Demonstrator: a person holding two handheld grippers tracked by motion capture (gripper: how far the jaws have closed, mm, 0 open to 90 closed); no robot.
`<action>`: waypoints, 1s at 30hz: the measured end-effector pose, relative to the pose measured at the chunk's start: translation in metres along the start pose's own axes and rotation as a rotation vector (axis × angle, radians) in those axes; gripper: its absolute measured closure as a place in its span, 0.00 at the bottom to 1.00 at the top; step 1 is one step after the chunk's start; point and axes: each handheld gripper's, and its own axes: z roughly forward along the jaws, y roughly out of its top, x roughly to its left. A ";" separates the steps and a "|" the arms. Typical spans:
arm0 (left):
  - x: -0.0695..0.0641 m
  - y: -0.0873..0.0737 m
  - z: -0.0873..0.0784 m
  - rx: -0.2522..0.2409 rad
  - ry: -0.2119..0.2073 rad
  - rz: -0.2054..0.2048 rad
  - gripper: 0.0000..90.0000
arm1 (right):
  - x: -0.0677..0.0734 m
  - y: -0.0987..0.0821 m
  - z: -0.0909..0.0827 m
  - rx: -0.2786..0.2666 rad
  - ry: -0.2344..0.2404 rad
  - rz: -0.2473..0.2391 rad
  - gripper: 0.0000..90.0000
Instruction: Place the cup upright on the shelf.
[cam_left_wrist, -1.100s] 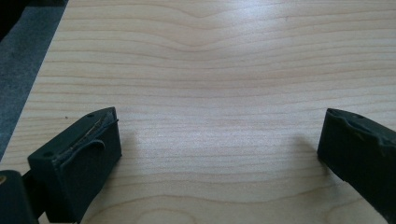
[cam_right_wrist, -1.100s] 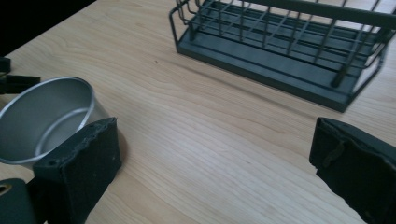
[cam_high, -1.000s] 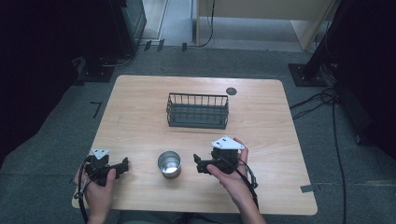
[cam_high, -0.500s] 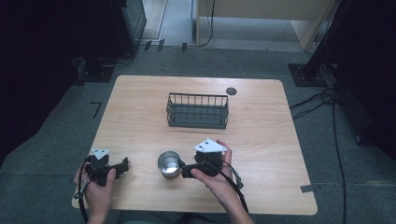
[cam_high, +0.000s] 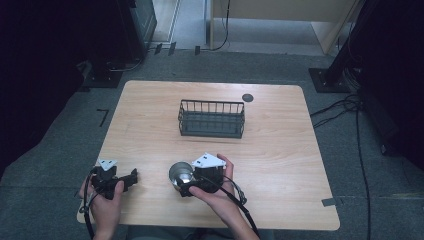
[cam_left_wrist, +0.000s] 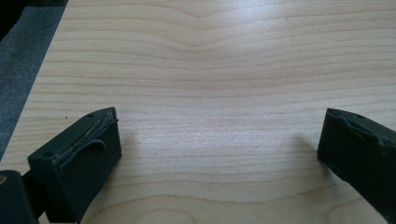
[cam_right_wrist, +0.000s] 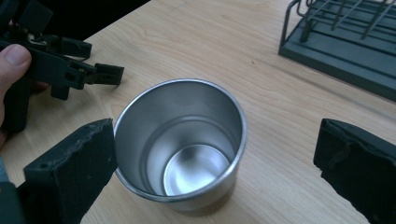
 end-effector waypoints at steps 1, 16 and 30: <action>0.000 0.000 0.000 0.000 0.000 0.000 0.00 | 0.000 0.000 0.000 0.000 0.000 0.000 0.00; 0.000 0.000 0.000 -0.002 0.000 -0.003 0.00 | 0.024 -0.009 0.031 0.050 -0.013 -0.049 0.00; 0.000 0.000 0.000 0.000 0.000 0.000 0.00 | 0.029 -0.017 0.046 0.062 -0.118 -0.094 0.15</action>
